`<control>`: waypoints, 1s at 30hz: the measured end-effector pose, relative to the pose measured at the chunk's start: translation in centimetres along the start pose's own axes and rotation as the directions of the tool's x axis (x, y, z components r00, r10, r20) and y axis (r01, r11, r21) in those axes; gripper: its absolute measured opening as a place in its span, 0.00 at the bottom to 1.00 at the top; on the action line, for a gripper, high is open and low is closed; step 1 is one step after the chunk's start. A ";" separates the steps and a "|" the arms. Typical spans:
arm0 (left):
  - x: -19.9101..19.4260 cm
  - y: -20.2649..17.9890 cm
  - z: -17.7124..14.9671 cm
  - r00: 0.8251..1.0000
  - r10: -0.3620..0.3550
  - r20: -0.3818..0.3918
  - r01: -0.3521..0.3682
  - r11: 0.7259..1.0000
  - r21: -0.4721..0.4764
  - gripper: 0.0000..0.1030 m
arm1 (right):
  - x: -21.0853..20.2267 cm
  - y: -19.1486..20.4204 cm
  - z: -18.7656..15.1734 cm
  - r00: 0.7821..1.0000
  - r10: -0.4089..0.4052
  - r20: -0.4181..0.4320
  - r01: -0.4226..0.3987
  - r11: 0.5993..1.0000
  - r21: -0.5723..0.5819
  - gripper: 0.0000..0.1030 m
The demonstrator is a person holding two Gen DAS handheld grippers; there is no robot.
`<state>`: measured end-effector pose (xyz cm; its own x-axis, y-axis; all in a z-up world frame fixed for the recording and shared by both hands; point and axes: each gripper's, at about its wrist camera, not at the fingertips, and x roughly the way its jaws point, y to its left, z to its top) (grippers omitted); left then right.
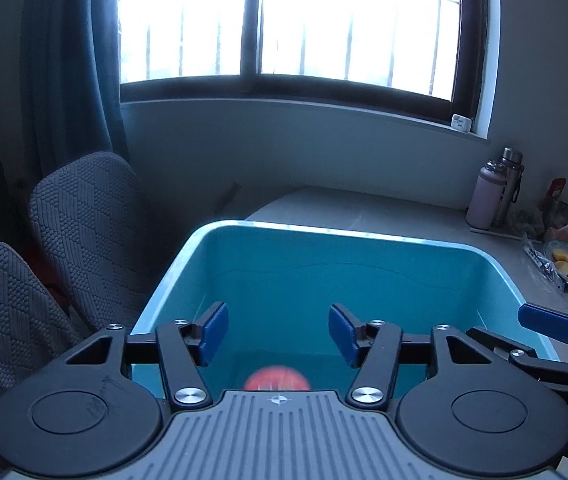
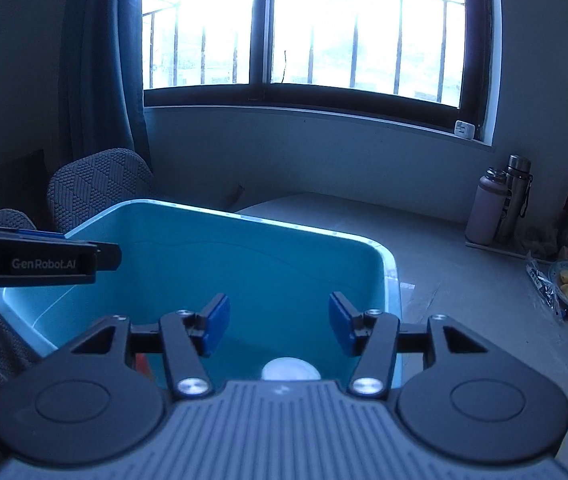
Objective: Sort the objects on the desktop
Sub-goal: 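Open both grippers to release the items into the tub, then move the right gripper toward the remaining tall red canister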
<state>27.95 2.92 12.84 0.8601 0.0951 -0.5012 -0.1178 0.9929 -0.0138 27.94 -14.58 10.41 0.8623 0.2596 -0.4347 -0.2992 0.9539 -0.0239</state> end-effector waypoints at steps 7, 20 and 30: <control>-2.4 -0.1 0.1 0.999 0.003 0.035 -0.003 1.000 0.014 0.72 | -2.0 0.2 0.0 0.999 -0.022 0.029 0.022 1.000 0.013 0.55; -7.9 0.7 -3.4 0.999 -0.026 0.032 0.025 0.999 0.029 0.72 | -8.3 1.2 -2.9 0.994 -0.094 0.048 0.092 0.994 0.051 0.57; -12.1 0.8 -8.0 0.999 -0.046 0.005 0.046 0.998 0.049 0.73 | -12.8 0.5 -6.5 0.986 -0.163 0.023 0.160 0.984 0.080 0.61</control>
<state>13.45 1.95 12.00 0.8674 0.0493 -0.4952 -0.0538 0.9985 0.0052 14.10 -18.36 10.12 0.9088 0.1045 -0.4040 -0.1233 0.9922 -0.0208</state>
